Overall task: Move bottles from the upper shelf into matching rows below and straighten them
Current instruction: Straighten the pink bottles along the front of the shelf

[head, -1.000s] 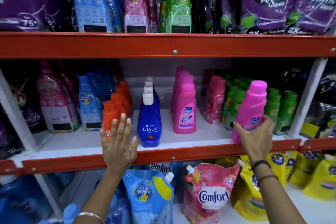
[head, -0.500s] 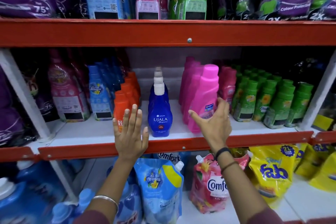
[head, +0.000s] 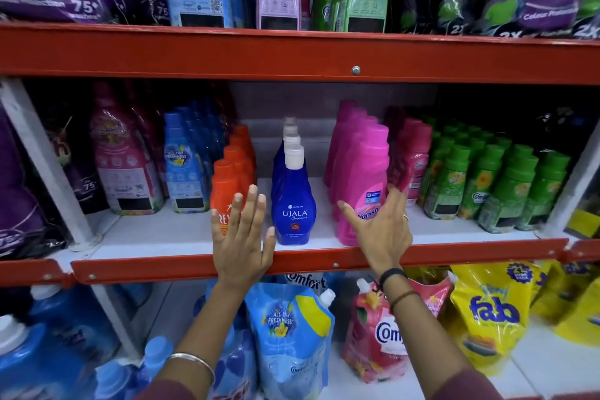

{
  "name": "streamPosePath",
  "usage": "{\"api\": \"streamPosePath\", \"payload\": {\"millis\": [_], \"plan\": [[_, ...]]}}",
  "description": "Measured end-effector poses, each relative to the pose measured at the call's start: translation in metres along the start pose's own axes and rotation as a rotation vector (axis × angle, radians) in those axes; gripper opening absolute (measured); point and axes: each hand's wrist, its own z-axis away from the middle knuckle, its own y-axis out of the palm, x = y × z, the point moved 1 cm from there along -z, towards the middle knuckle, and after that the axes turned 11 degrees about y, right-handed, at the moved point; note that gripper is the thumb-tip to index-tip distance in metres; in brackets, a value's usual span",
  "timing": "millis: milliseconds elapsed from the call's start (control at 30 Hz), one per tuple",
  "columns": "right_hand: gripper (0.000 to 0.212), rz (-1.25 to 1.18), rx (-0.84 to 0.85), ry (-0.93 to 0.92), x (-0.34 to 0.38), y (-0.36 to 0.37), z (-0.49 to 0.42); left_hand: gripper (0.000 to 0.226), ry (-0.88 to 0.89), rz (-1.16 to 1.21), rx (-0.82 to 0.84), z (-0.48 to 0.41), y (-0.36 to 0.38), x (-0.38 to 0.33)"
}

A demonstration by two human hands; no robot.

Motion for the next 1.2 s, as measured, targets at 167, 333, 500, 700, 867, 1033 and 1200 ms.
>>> {"api": "streamPosePath", "payload": {"millis": [167,333,500,700,867,1033,1200], "plan": [[0.097,0.002,0.042,-0.013,-0.006,0.0,0.0,0.067,0.011,0.284,-0.066,-0.002,-0.012,-0.012],[0.096,-0.6,0.304,0.162,-0.032,-0.011,-0.012,0.055,-0.033,1.012,0.178,-0.027,-0.038,-0.087],[0.099,-0.838,0.547,0.302,-0.042,-0.021,-0.025,0.06,-0.568,1.369,0.31,-0.073,-0.041,-0.149],[0.104,-0.804,0.67,0.252,-0.045,-0.026,-0.026,0.122,-1.039,1.467,0.471,-0.083,0.006,-0.144],[0.085,-0.822,0.691,0.2,-0.05,-0.025,-0.03,0.117,-1.01,1.479,0.395,-0.091,-0.002,-0.143],[0.085,-0.857,0.682,0.213,-0.052,-0.024,-0.032,0.123,-1.012,1.492,0.416,-0.089,0.0,-0.137],[0.079,-0.854,0.681,0.196,-0.054,-0.023,-0.033,0.098,-1.061,1.509,0.419,-0.092,-0.004,-0.136]]}}
